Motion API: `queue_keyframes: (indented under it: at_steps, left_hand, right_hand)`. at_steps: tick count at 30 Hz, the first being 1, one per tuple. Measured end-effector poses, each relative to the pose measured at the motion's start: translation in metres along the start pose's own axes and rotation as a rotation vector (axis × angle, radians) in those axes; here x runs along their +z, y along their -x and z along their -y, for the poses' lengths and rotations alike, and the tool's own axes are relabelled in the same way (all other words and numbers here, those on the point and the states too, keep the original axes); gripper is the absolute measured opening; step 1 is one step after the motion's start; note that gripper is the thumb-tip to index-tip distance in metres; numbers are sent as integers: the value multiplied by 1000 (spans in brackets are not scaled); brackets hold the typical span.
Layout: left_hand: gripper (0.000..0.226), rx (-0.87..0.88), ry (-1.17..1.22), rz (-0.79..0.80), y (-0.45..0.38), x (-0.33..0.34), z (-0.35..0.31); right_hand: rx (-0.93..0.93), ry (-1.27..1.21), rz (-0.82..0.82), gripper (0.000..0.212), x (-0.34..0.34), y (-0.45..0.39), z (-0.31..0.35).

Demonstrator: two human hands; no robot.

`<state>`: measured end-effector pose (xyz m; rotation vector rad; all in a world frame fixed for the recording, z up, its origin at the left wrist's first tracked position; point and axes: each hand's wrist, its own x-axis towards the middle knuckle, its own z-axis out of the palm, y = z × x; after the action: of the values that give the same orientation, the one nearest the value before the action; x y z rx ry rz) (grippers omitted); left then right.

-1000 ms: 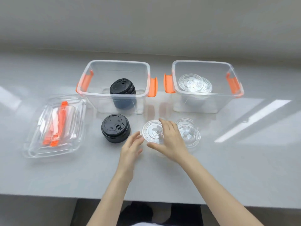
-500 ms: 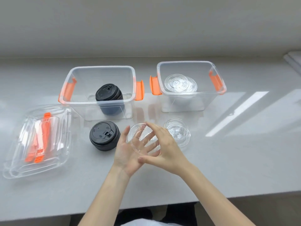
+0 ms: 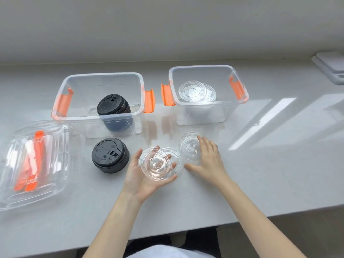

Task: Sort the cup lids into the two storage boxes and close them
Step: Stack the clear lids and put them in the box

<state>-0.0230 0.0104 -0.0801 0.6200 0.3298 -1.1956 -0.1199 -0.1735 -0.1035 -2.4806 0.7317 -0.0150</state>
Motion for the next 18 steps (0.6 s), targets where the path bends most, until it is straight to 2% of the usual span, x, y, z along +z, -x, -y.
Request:
queue_keyframes:
  at_steps: [4, 8, 11, 13, 16, 18]
  left_hand:
    - [41, 7, -30, -7, -2, 2, -5]
    - [43, -1, -10, 17, -4, 6, -6]
    - [56, -13, 13, 100, -4, 8, -5]
    - [55, -7, 46, 178, -1, 9, -5]
    - [50, 4, 62, 192, 4, 7, -6]
    - [61, 13, 57, 177, 6, 1, -8]
  right_hand:
    - [-50, -133, -93, 98, -11, 1, 12]
    - [-211, -352, -51, 98, -20, 10, 46]
    - [-311, -371, 44, 102, -18, 16, 69]
    - [-343, -357, 91, 104, -14, 18, 77]
    - [-356, -325, 120, 104, -9, 20, 86]
    - [-375, -296, 138, 103, -6, 21, 89]
